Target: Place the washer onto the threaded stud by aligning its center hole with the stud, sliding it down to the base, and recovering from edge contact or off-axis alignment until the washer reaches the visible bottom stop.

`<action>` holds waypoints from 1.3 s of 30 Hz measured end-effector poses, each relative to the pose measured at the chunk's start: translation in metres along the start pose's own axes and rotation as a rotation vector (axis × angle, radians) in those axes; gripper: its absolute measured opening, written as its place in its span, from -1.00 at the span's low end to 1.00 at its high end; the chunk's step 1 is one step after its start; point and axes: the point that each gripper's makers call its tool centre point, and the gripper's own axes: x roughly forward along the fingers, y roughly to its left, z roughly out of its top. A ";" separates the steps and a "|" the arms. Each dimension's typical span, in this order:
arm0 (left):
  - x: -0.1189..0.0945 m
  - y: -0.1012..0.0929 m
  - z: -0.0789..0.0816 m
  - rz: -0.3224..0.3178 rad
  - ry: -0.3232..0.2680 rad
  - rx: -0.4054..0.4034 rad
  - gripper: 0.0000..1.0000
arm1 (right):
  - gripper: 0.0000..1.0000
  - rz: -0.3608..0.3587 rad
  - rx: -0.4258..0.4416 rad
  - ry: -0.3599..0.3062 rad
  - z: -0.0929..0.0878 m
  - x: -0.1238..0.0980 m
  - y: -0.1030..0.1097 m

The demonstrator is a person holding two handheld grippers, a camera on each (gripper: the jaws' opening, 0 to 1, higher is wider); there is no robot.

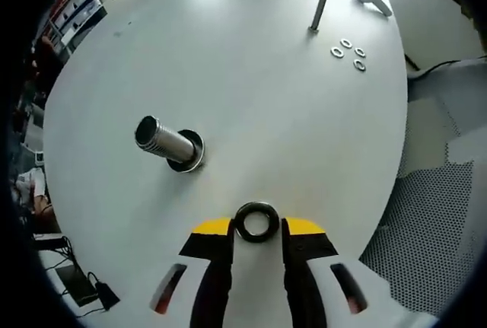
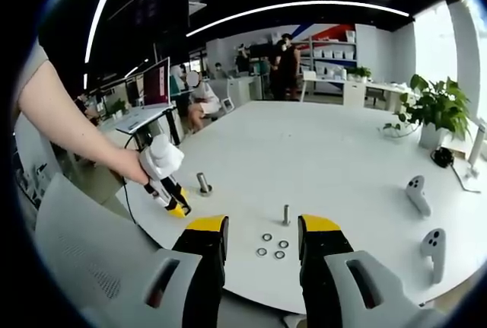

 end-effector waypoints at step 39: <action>-0.001 0.003 -0.002 0.038 0.104 0.039 -0.60 | -0.24 0.000 -0.007 0.008 -0.001 0.001 0.000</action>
